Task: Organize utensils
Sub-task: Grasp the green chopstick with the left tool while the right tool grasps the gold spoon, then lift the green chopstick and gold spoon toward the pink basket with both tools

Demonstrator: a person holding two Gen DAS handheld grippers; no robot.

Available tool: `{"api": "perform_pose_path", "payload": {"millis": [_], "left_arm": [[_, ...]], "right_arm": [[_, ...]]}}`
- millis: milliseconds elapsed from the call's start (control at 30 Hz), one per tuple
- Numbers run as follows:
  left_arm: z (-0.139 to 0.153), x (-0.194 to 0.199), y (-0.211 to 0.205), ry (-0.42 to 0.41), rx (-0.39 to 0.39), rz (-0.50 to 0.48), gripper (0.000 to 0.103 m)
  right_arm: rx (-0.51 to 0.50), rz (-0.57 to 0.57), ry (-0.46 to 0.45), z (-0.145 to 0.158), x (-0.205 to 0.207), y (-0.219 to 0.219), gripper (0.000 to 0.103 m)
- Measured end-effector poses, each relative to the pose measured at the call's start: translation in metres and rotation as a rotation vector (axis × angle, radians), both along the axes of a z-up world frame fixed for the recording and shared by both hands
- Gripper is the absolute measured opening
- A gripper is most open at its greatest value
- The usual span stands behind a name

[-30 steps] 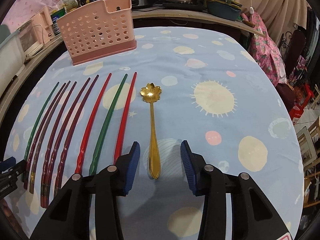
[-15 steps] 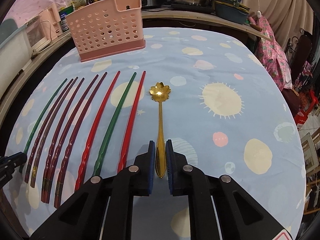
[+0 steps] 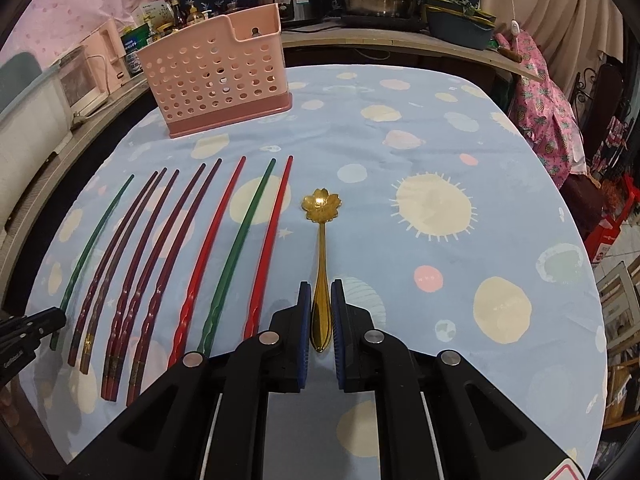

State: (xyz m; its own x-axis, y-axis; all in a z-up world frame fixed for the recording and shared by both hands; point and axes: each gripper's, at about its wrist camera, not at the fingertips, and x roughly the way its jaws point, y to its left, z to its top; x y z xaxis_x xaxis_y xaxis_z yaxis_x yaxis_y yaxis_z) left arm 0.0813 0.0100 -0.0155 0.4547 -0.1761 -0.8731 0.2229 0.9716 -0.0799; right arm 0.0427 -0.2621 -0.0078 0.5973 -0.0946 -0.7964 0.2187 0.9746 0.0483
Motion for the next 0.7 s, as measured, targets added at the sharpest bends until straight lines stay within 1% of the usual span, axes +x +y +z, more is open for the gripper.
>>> {"api": "perform_pose_path", "payload": {"millis": [33, 100, 433, 567, 700], "left_arm": [[0.004, 0.0, 0.0, -0.009, -0.004, 0.002, 0.007], [0.012, 0.001, 0.001, -0.021, -0.01, 0.005, 0.007], [0.036, 0.006, 0.0, -0.072, -0.021, 0.007, 0.007], [0.037, 0.007, 0.0, -0.075, -0.021, 0.01, 0.007], [0.034, 0.004, -0.001, -0.069, -0.014, 0.01, 0.007]], "right_arm": [[-0.001, -0.001, -0.007, 0.003, -0.001, 0.0, 0.009], [-0.001, -0.003, -0.014, 0.01, -0.001, -0.002, 0.001], [-0.003, -0.014, -0.053, 0.029, -0.002, -0.012, 0.001], [0.003, -0.017, -0.058, 0.029, -0.005, -0.015, 0.001], [0.016, -0.018, -0.043, 0.021, -0.008, -0.016, 0.001]]}}
